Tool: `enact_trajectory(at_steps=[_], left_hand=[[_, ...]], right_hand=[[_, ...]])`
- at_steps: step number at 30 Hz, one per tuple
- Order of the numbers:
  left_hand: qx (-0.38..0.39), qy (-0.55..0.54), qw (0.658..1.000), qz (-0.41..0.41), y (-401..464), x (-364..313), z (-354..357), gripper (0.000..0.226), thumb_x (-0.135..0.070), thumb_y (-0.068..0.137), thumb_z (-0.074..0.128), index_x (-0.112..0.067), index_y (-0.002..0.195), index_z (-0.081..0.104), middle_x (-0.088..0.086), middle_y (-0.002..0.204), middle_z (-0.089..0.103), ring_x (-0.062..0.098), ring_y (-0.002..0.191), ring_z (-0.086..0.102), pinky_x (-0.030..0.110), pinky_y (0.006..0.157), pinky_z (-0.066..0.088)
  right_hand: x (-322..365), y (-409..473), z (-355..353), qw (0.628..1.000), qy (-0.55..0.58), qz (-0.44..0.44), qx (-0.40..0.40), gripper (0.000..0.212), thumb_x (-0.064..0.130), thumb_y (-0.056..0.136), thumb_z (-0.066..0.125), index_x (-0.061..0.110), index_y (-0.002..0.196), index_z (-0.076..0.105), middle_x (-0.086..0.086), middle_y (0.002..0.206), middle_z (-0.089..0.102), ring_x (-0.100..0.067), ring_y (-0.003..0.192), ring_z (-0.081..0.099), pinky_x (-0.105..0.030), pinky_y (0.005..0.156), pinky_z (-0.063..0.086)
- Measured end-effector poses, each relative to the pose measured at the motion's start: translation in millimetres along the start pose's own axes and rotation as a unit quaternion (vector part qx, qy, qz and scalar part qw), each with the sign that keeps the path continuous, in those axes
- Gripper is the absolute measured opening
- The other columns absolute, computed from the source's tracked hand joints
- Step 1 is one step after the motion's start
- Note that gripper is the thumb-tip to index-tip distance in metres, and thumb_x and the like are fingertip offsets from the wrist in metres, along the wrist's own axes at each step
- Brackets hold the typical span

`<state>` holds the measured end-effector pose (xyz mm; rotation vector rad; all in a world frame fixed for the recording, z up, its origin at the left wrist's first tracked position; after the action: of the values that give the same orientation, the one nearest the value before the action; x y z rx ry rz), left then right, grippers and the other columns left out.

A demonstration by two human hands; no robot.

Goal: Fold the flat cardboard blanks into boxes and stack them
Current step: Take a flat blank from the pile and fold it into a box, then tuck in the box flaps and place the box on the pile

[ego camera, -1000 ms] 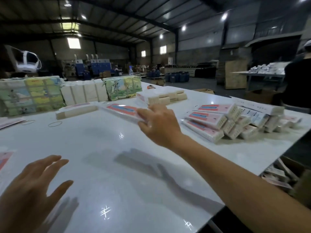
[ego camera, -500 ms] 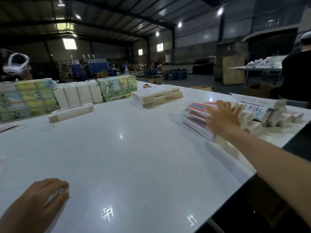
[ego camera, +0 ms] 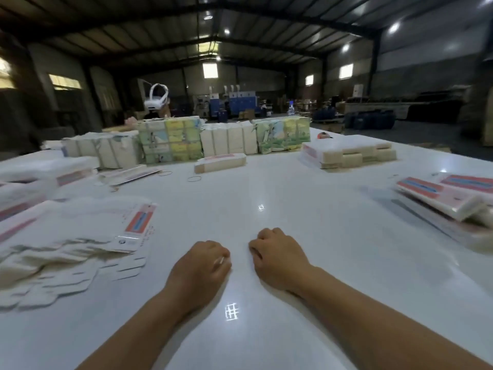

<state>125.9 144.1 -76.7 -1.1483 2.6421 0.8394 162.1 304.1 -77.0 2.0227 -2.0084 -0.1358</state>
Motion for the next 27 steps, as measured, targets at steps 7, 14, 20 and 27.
enact_trajectory(at_steps=[7,14,20,27], left_hand=[[0.053,0.001,0.989,-0.140,45,55,-45,0.026,-0.032,0.089,0.055,-0.020,0.108,0.067,-0.002,0.114,0.063,0.017,0.110,0.054,0.026,0.089,0.042],[0.068,0.262,0.865,-0.423,53,187,-95,0.101,-0.087,0.061,0.051,-0.010,0.126,0.043,0.011,0.126,0.039,0.028,0.119,0.034,0.041,0.090,0.032],[0.050,0.136,0.862,-0.485,69,214,-107,0.079,-0.060,0.061,0.077,-0.008,0.115,0.051,0.012,0.113,0.053,0.029,0.106,0.051,0.036,0.088,0.044],[-0.101,0.139,0.870,-0.462,68,222,-109,0.026,-0.029,0.084,0.067,-0.010,0.090,0.049,0.007,0.081,0.058,0.022,0.072,0.058,0.030,0.059,0.045]], right_hand=[[-10,3,9,0.997,0.045,0.005,-0.067,0.027,0.029,0.095,0.041,0.025,0.105,0.066,0.014,0.113,0.056,-0.012,0.109,0.047,-0.026,0.083,0.040],[-8,3,5,0.996,0.038,-0.003,-0.079,0.025,0.033,0.094,0.047,0.031,0.110,0.066,0.019,0.115,0.055,-0.006,0.111,0.045,-0.021,0.084,0.036],[-6,0,2,0.996,0.061,-0.001,-0.071,0.018,0.026,0.090,0.056,0.026,0.103,0.070,0.020,0.100,0.052,-0.008,0.101,0.046,-0.025,0.081,0.035],[-6,0,0,0.996,0.063,0.000,-0.067,0.019,0.024,0.091,0.054,0.024,0.104,0.068,0.015,0.105,0.057,-0.010,0.100,0.047,-0.026,0.084,0.039]])
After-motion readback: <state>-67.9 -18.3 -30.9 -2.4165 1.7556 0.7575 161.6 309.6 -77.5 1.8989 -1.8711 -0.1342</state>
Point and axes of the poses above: each hand's wrist, its own y-axis towards the middle knuckle, its own z-axis out of the palm, x = y × z, the point moved 4 cm from there along y, towards the middle knuckle
